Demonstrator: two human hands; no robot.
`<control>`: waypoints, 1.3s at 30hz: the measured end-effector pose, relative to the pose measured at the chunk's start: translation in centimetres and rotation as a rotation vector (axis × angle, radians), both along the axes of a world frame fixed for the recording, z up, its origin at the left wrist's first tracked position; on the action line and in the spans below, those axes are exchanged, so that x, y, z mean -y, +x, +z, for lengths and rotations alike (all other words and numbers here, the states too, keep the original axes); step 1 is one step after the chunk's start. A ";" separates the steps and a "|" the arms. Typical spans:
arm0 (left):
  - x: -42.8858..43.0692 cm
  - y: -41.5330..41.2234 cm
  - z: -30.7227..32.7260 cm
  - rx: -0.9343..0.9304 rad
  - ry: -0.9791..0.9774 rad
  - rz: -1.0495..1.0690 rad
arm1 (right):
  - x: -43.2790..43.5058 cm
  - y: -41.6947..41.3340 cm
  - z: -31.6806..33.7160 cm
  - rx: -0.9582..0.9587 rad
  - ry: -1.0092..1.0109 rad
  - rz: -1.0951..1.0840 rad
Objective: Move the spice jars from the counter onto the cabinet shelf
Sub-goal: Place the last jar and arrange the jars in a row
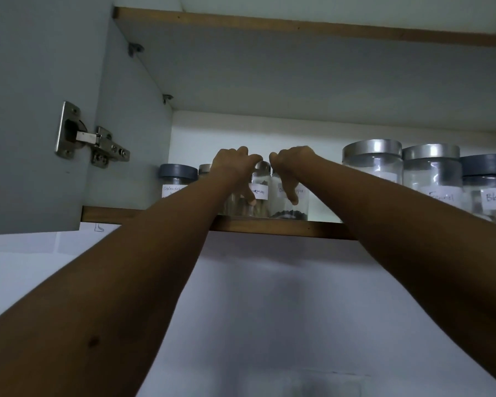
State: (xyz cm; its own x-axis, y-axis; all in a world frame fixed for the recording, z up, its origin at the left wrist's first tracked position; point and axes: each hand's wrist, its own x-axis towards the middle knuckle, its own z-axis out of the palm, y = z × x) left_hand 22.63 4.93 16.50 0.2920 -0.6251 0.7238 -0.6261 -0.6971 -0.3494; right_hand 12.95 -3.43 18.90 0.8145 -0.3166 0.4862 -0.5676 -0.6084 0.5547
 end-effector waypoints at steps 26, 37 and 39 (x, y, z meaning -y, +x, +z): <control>2.3 2.8 -0.6 -0.149 0.049 0.146 | 4.7 3.9 -1.3 0.169 0.063 0.245; 1.9 2.9 -1.6 -0.149 0.044 0.210 | 5.8 4.9 -1.4 0.200 0.190 0.270; 1.9 3.0 -1.6 -0.140 0.047 0.206 | 6.0 5.2 -1.6 0.198 0.177 0.256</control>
